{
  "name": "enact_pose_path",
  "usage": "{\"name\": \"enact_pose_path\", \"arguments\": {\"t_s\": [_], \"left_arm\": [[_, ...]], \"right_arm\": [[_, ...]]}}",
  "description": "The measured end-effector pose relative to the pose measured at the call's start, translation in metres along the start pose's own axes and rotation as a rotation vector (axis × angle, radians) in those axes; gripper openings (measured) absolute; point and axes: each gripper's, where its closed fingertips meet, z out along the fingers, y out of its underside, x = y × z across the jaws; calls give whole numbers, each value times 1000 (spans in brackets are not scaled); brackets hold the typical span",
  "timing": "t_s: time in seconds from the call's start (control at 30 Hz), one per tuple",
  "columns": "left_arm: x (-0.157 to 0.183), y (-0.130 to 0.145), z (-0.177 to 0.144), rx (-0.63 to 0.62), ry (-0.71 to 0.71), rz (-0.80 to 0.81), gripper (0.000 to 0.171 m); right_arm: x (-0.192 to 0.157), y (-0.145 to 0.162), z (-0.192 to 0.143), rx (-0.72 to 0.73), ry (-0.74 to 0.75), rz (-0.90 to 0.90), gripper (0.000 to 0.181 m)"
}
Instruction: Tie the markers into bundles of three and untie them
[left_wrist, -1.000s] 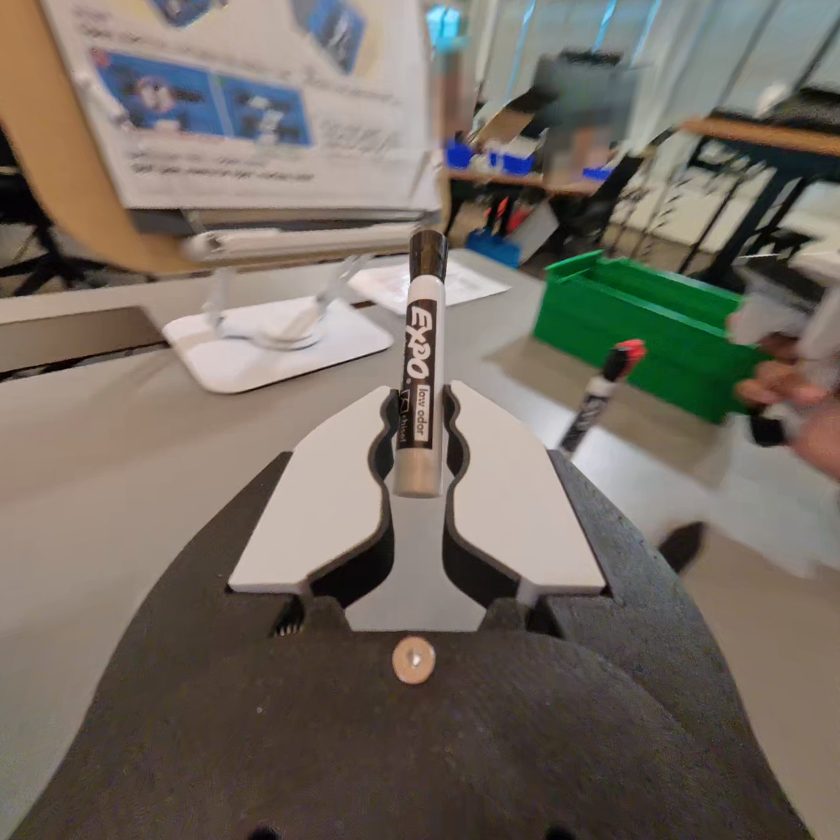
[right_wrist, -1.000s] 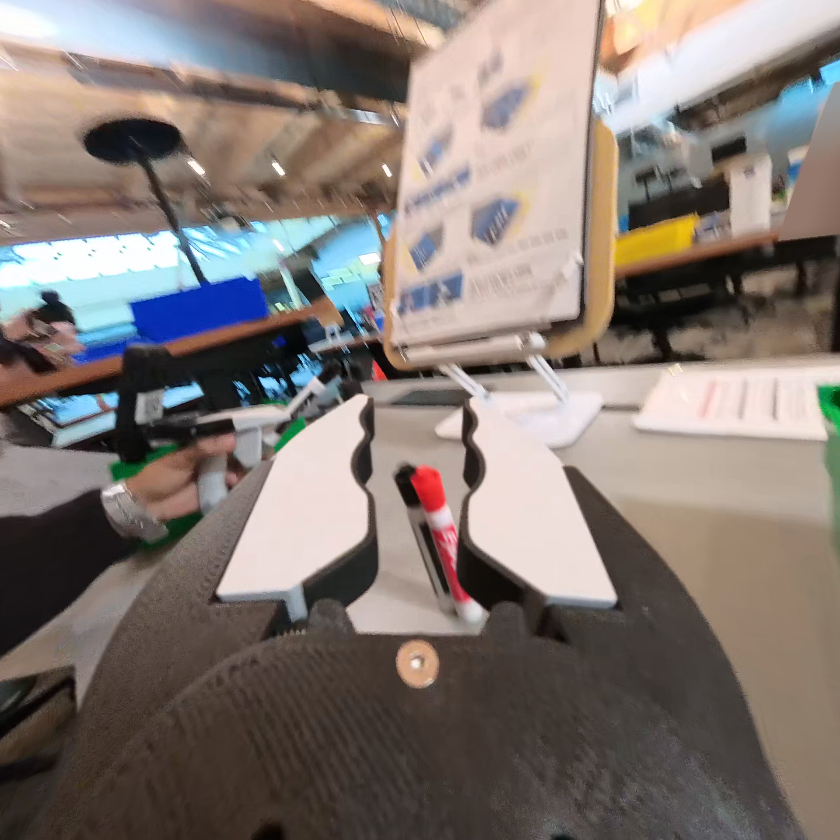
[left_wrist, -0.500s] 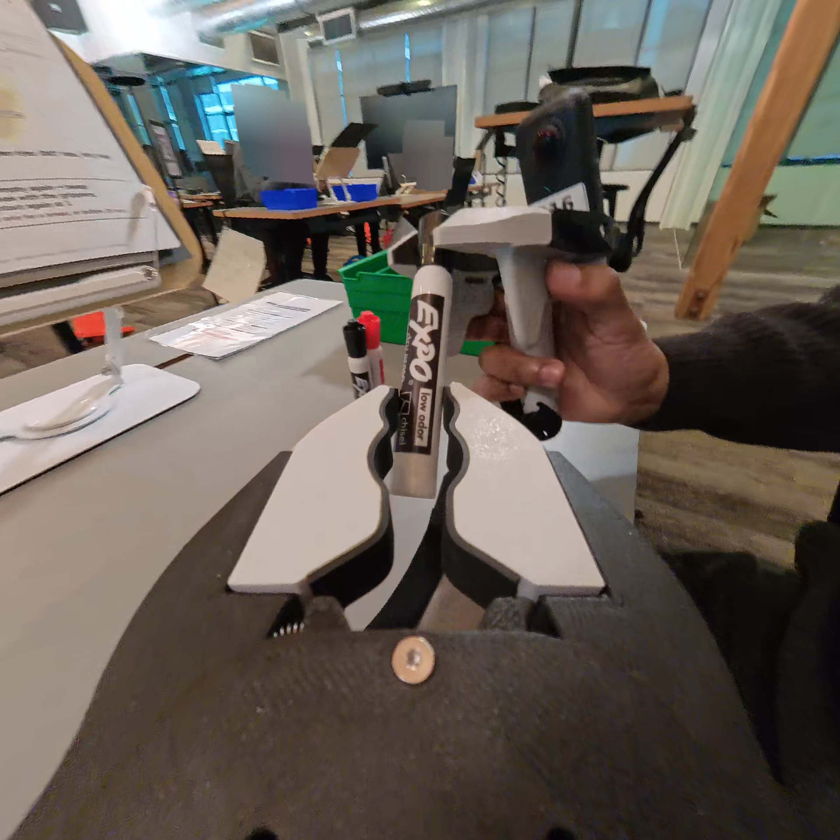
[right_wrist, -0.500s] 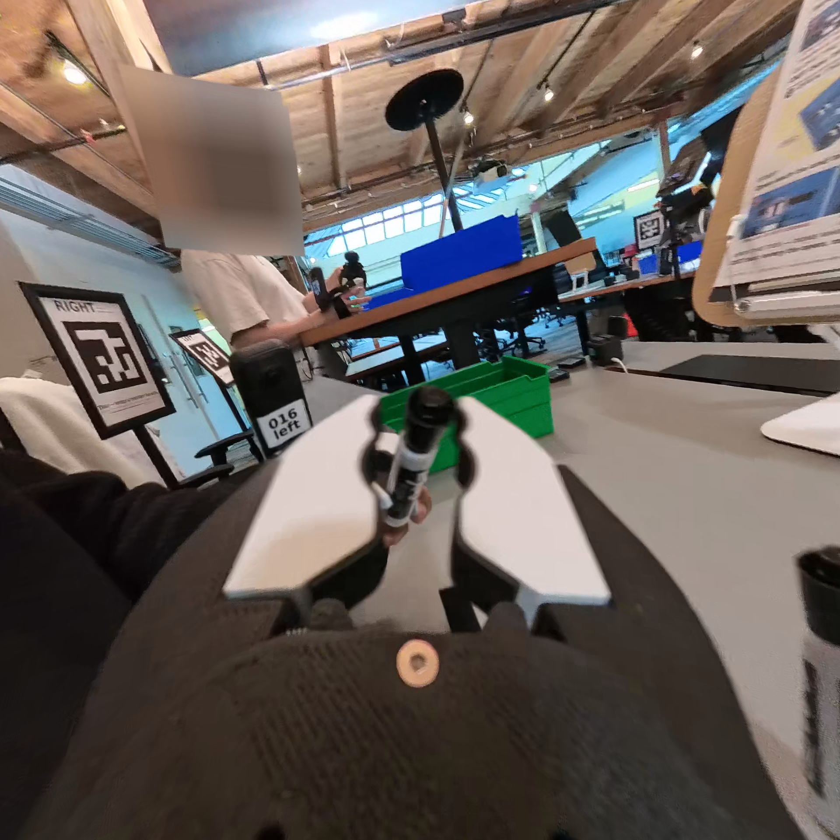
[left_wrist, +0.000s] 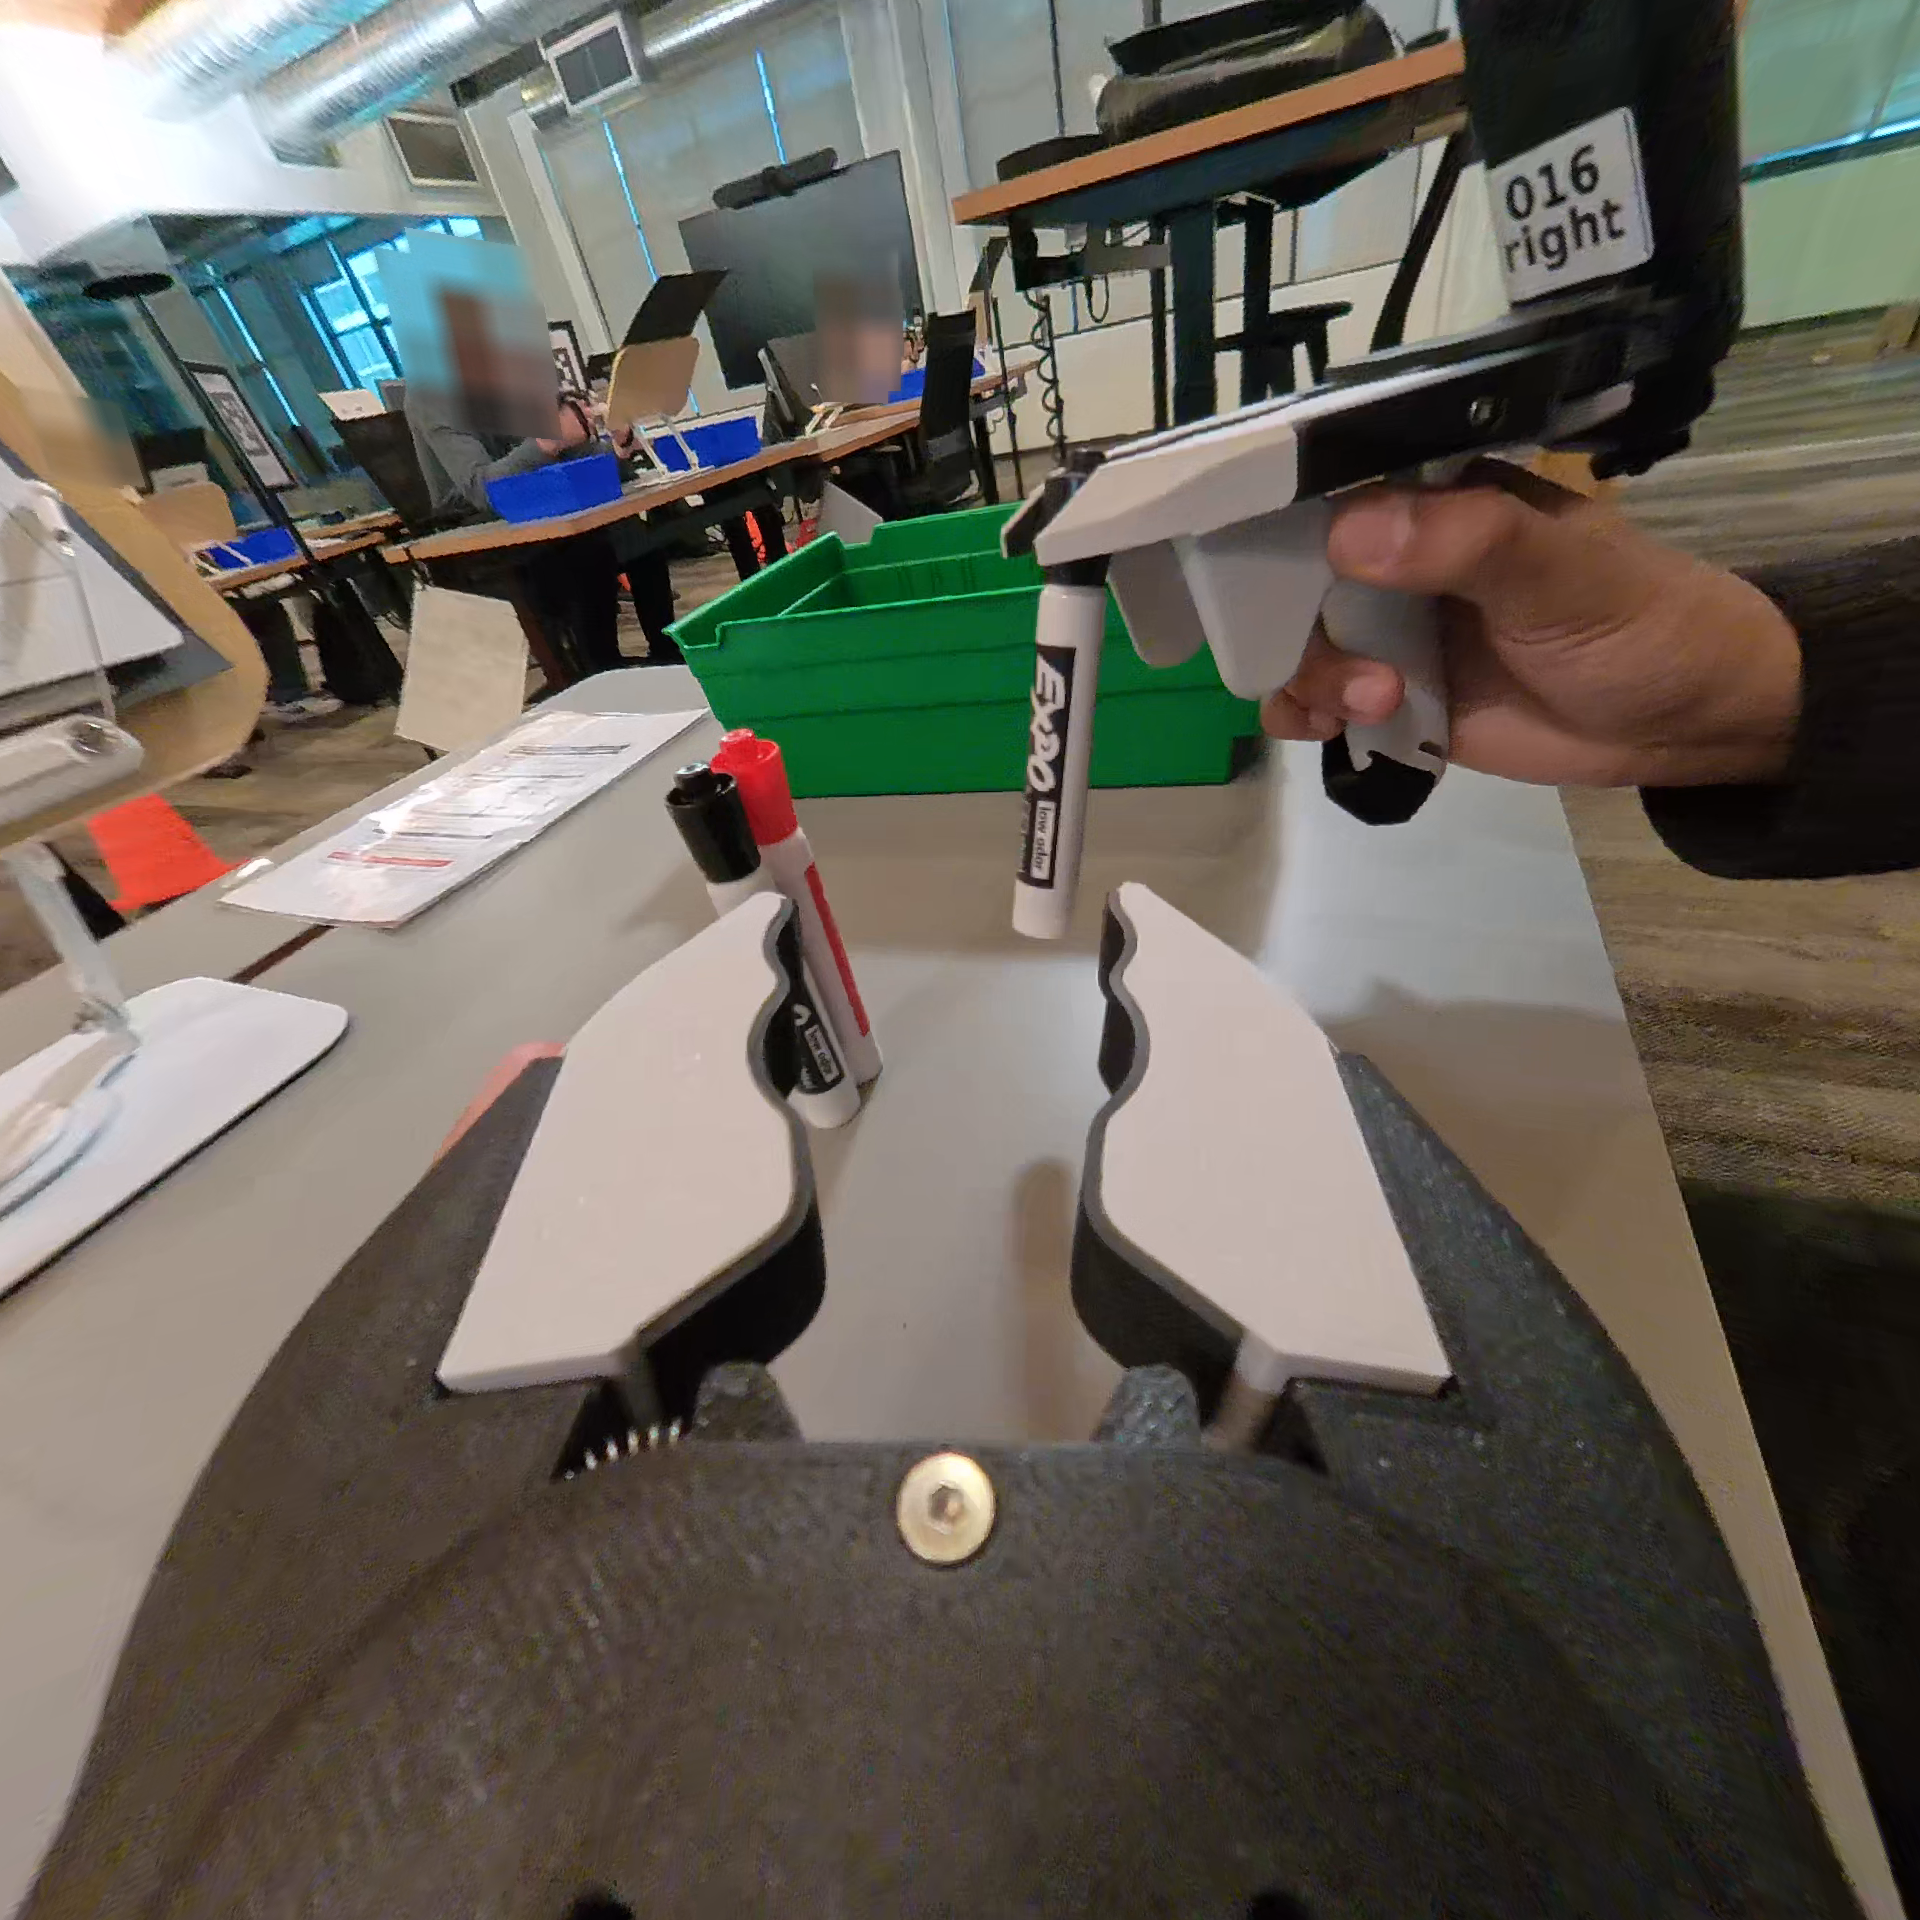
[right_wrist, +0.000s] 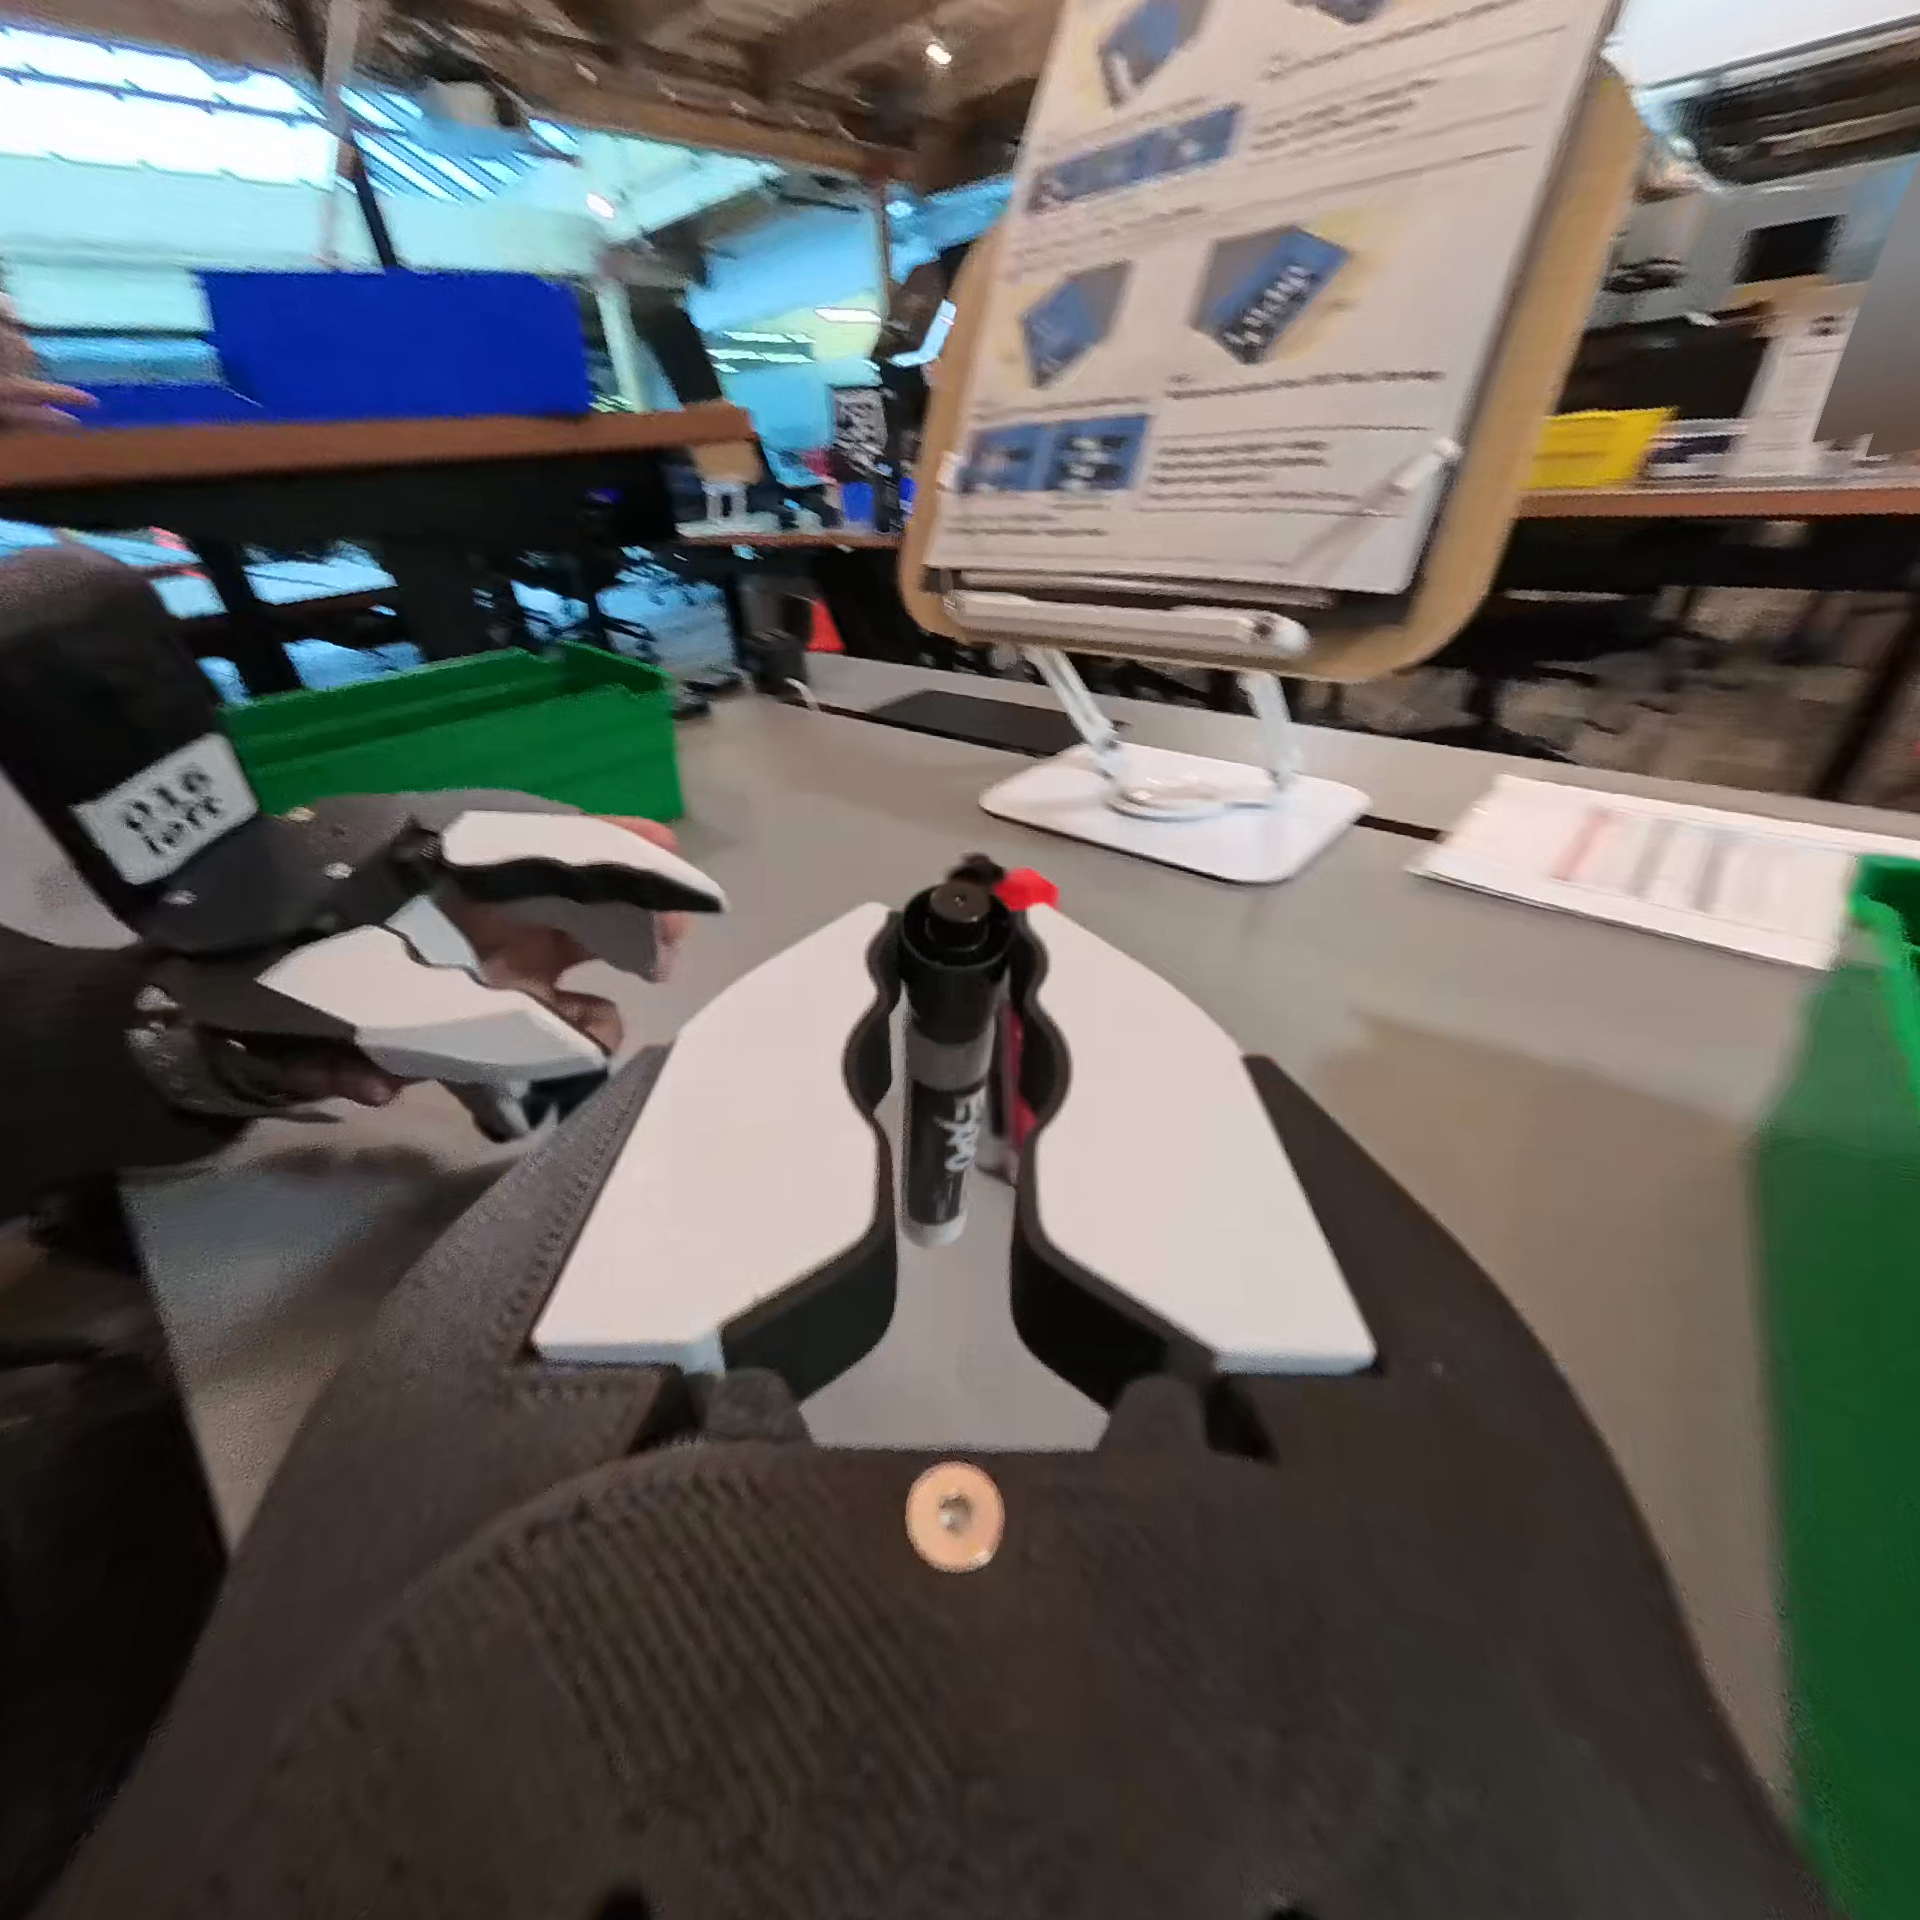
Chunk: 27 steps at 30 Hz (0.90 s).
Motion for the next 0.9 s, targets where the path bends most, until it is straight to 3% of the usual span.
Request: {"name": "enact_pose_path", "arguments": {"t_s": [0.13,0.33,0.63,0.9], "left_arm": [[-4,11,9,-32,4,-38,58],[-18,13,-7,-30,-66,-63,54],[-35,21,-36,-61,-180,-64,48],[-38,23,-43,-67,-203,-72,47]], "right_arm": [[12,11,-5,-62,89,-59,20],[0,26,18,-147,57,-162,20],[-3,45,52,-234,-9,-31,20],[-11,50,61,-262,-37,-58,20]]}}
